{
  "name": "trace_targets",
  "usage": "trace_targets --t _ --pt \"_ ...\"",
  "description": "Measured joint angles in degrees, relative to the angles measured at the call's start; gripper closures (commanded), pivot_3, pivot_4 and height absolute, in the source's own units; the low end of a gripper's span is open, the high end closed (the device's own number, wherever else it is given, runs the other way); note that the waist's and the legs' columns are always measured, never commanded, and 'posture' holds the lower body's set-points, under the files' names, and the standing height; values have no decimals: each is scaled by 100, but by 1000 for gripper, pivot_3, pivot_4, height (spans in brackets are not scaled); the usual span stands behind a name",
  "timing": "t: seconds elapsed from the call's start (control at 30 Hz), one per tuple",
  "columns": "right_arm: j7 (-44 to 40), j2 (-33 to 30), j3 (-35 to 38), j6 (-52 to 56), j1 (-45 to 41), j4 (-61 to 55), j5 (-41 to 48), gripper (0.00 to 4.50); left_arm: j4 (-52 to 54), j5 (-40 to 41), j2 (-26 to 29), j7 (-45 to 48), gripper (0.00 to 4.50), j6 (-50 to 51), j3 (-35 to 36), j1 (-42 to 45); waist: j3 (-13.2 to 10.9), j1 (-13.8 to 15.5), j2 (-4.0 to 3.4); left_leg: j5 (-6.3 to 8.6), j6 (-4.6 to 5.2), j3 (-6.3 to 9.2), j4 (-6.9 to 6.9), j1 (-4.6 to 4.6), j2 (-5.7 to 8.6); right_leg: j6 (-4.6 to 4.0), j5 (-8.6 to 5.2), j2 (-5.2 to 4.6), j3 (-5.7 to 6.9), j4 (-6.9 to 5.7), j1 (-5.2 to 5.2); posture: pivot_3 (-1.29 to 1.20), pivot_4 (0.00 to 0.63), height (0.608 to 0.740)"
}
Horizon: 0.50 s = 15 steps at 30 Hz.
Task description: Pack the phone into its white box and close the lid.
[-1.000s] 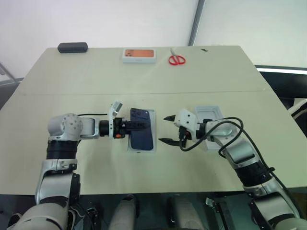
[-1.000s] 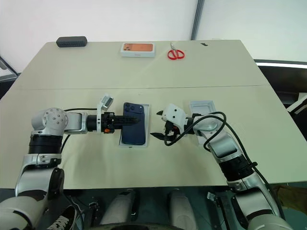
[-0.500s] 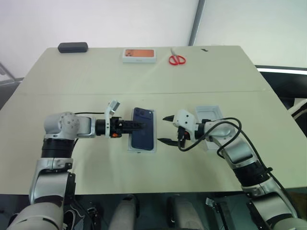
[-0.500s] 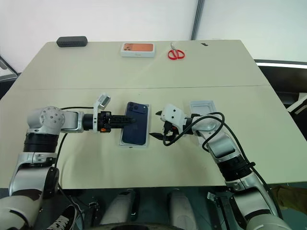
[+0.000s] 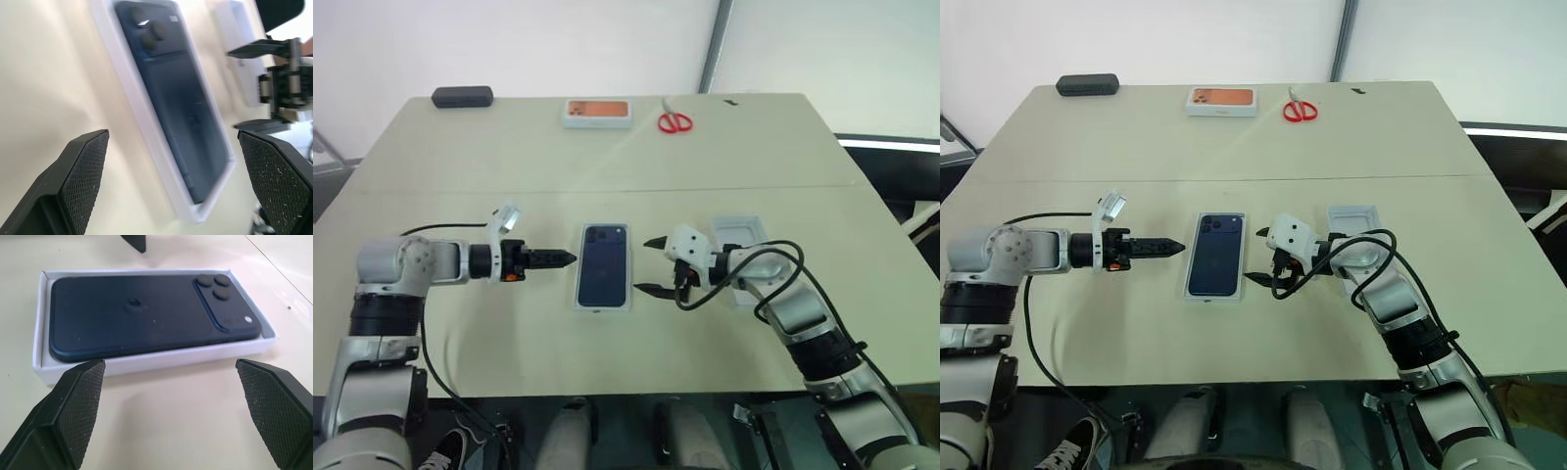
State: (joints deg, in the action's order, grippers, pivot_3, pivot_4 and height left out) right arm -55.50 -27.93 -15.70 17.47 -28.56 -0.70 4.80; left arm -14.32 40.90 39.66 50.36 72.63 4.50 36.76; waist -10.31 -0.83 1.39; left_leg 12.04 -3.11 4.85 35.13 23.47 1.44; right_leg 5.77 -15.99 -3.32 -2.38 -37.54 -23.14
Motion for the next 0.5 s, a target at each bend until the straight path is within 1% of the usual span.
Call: trace_targets --t 0.07,0.1,0.17,0.2,0.27,0.3,0.5 --pt "-9 23 0 54 -28 5 12 876 -127 -90 -54 -107 940 -255 157 -6 0 -5 1 0 0 1 0 0 2 0 0 -4 0 0 -1 0 150 740" --pt "-5 20 0 69 -48 24 6 1338 -125 -129 -49 -141 1418 -327 169 -23 0 -9 1 0 0 1 0 0 2 0 0 -4 -1 0 -1 0 150 740" --pt "24 25 2 67 -83 102 -7 2403 -57 -206 -39 -161 2468 -477 169 -144 0 -18 0 0 0 1 -2 0 2 0 0 -4 -1 0 -2 0 150 740" --pt "37 25 1 66 -83 114 -9 2901 -34 -232 -42 -164 2916 -532 155 -223 0 -26 0 0 0 0 -2 0 0 0 0 -3 -1 0 -3 0 150 740" --pt "66 26 -2 52 -83 145 -29 4073 5 -333 -91 -196 4100 -668 77 -349 0 -30 0 0 0 1 -2 0 -1 0 0 -2 -1 -2 -4 0 150 740" --pt "100 28 -23 11 -86 182 -94 4481 86 -384 -154 -208 4476 -719 62 -420 0 -25 0 0 0 0 -1 0 -1 0 0 -2 -1 -2 -4 0 150 740" --pt "322 34 -312 -336 -106 498 -582 4481 393 -638 -430 -392 4476 -950 -274 -573 0 -19 1 0 1 -2 0 0 2 1 0 -2 -1 -2 -3 0 150 740"
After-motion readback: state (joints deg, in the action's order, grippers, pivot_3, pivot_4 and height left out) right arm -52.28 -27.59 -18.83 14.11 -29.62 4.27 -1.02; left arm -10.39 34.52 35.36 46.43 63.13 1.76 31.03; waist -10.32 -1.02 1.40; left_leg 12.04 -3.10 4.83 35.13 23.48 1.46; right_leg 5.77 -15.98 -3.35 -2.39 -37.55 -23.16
